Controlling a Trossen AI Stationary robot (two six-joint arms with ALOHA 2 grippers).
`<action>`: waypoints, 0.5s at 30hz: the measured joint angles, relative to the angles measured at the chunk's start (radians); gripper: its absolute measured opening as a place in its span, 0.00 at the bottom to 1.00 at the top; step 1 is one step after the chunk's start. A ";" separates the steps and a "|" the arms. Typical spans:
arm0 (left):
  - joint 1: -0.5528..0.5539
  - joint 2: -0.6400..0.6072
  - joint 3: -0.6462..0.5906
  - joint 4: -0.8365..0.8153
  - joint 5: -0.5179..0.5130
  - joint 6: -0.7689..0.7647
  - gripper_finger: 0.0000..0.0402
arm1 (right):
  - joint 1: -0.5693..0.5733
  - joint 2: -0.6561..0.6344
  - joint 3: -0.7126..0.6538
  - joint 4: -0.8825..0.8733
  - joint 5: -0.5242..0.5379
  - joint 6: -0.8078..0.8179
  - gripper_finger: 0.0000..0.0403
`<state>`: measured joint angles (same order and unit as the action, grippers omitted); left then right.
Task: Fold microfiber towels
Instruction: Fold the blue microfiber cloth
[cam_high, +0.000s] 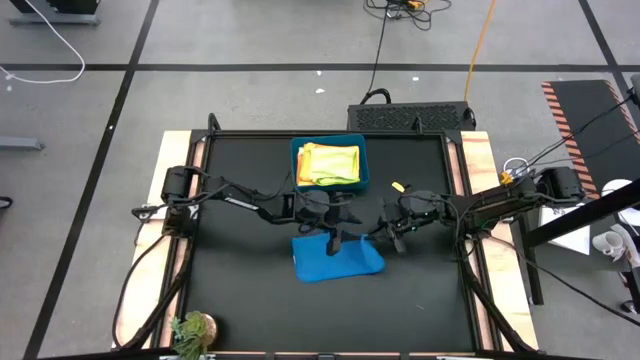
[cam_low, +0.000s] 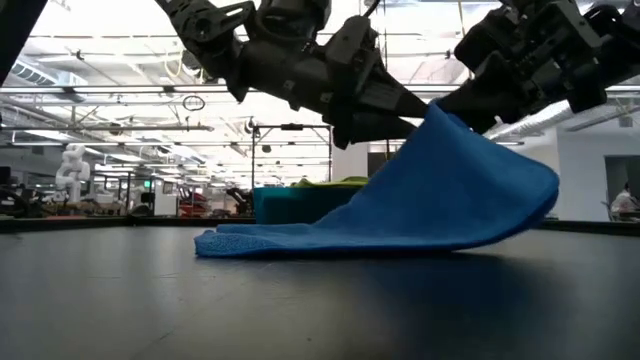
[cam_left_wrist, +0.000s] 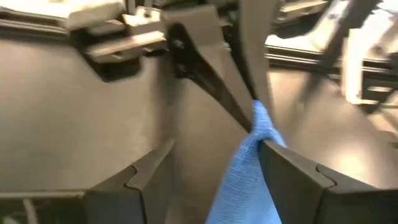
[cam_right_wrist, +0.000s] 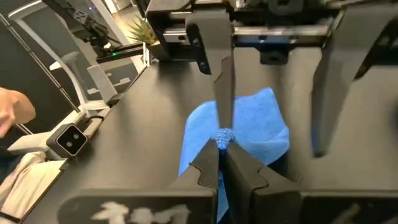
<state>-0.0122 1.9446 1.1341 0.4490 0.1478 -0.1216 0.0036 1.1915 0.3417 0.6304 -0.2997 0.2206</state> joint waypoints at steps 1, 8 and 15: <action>0.003 0.000 0.000 -0.001 0.030 -0.005 0.57 | 0.000 0.000 0.004 -0.001 0.000 -0.003 0.00; 0.001 0.000 0.001 0.018 0.178 -0.010 0.49 | -0.001 0.000 0.011 -0.002 0.008 -0.020 0.00; 0.000 0.000 0.001 0.024 0.185 -0.008 0.40 | -0.001 0.000 0.011 -0.007 0.008 -0.020 0.00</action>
<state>-0.0119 1.9446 1.1351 0.4732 0.3329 -0.1295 0.0029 1.1912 0.3531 0.6235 -0.2921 0.2005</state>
